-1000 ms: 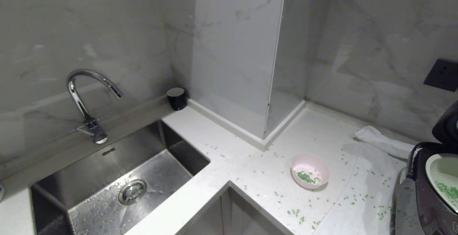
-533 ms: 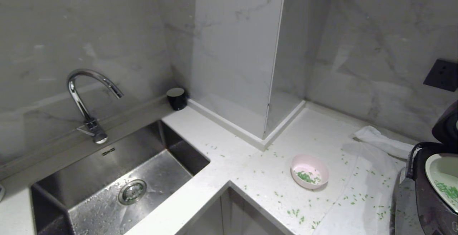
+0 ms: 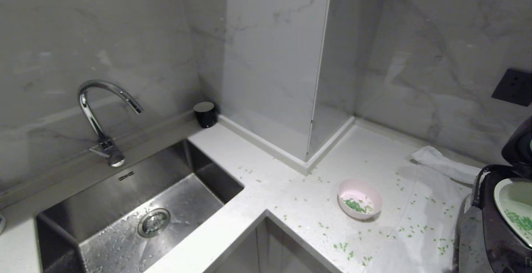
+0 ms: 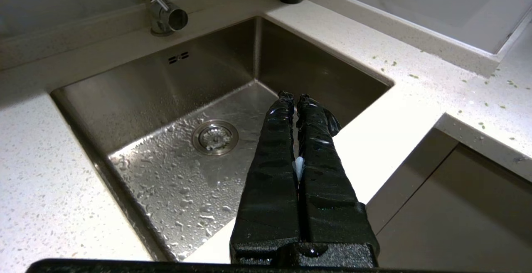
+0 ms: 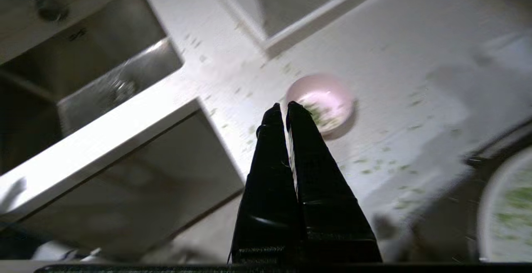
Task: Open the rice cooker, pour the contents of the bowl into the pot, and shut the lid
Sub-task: Turn on the tap
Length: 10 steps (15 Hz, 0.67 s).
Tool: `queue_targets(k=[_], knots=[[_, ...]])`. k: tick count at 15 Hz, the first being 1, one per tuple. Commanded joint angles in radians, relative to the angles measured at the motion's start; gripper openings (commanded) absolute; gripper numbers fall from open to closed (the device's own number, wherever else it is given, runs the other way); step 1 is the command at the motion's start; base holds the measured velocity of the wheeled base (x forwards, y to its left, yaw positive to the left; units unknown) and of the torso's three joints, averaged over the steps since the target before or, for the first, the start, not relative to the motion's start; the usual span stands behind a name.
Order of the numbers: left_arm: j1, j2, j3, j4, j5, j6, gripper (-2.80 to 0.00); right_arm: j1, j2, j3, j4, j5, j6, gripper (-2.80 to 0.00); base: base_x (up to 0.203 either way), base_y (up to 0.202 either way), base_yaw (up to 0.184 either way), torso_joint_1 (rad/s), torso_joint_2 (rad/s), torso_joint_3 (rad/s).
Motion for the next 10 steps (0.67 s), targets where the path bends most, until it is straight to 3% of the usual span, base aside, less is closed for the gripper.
queue_targets(k=[1, 4, 7, 10], knots=[[-0.001, -0.002, 0.000, 0.000, 0.001, -0.001, -2.80, 0.110, 0.392, -0.175, 0.076, 0.014, 0.069, -2.80, 0.000, 0.000, 0.000, 0.000, 0.00, 0.000], [-0.001, -0.002, 0.001, 0.000, 0.001, -0.002, -2.80, 0.186, 0.593, -0.264, 0.146, 0.094, 0.167, -2.80, 0.000, 0.000, 0.000, 0.000, 0.00, 0.000], [0.001, -0.002, 0.000, -0.002, 0.000, 0.004, -2.80, 0.196, 0.774, -0.345, 0.209, 0.141, 0.188, -2.80, 0.000, 0.000, 0.000, 0.000, 0.00, 0.000], [0.001, -0.002, 0.003, -0.015, -0.001, 0.018, -2.80, 0.197, 0.968, -0.448, 0.235, 0.137, 0.193, -2.80, 0.000, 0.000, 0.000, 0.000, 0.00, 0.000]])
